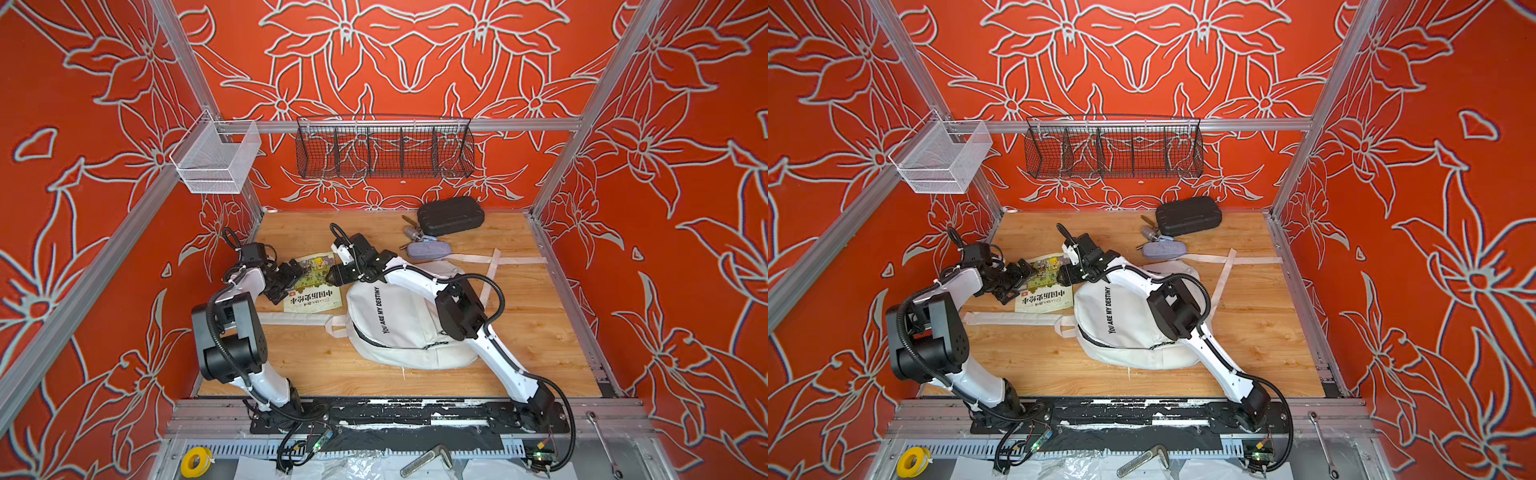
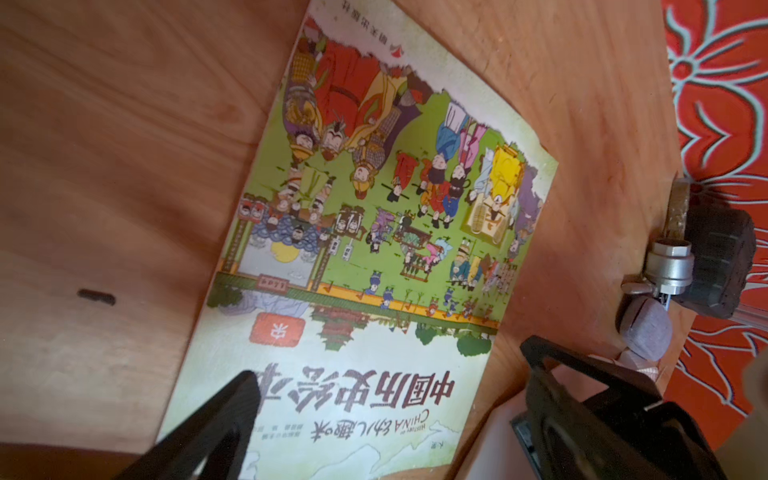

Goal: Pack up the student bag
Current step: 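Release the book and move both grippers to the green picture book, then grasp the green picture book with both grippers and lift it upright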

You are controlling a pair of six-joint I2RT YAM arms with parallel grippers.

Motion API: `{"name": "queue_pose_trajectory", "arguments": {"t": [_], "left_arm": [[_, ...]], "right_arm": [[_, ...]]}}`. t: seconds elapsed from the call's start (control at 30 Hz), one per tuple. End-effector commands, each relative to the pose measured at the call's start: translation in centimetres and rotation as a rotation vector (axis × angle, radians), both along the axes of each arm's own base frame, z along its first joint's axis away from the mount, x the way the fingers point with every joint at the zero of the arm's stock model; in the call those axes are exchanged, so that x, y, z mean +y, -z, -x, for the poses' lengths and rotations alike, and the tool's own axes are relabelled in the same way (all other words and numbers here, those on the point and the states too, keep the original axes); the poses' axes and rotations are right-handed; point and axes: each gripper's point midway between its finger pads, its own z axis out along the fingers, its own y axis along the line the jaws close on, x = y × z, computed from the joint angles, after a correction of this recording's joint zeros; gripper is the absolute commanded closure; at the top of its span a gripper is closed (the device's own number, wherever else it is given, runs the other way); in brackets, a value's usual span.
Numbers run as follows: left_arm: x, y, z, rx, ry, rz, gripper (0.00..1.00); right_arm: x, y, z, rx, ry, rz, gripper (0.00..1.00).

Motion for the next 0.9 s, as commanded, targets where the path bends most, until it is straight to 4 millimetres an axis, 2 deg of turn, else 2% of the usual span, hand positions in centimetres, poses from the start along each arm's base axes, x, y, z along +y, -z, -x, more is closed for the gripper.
{"name": "queue_pose_trajectory", "arguments": {"t": [0.0,0.27,0.37,0.5,0.67,0.87], "left_arm": [[0.7,0.4,-0.4,0.010,0.026,-0.025,0.01],[0.4,3.5,-0.1,0.117,0.024,0.028,0.01],[0.0,4.2,0.1,0.127,0.034,0.057,0.01],[-0.9,5.4,0.1,0.151,0.047,0.119,0.01],[-1.3,6.2,0.0,0.171,0.058,0.154,0.02],[-1.3,5.9,-0.2,0.165,0.068,0.157,0.03]], "right_arm": [[-0.1,1.7,-0.2,0.079,0.064,-0.005,0.37],[1.4,5.3,1.5,0.187,0.049,0.015,0.37],[2.4,5.7,2.1,0.246,0.045,-0.038,0.38],[4.0,4.5,2.5,0.280,0.002,-0.146,0.39],[5.6,1.6,2.2,0.284,-0.030,-0.301,0.45],[5.5,-0.7,1.3,0.253,-0.004,-0.358,0.67]]}}
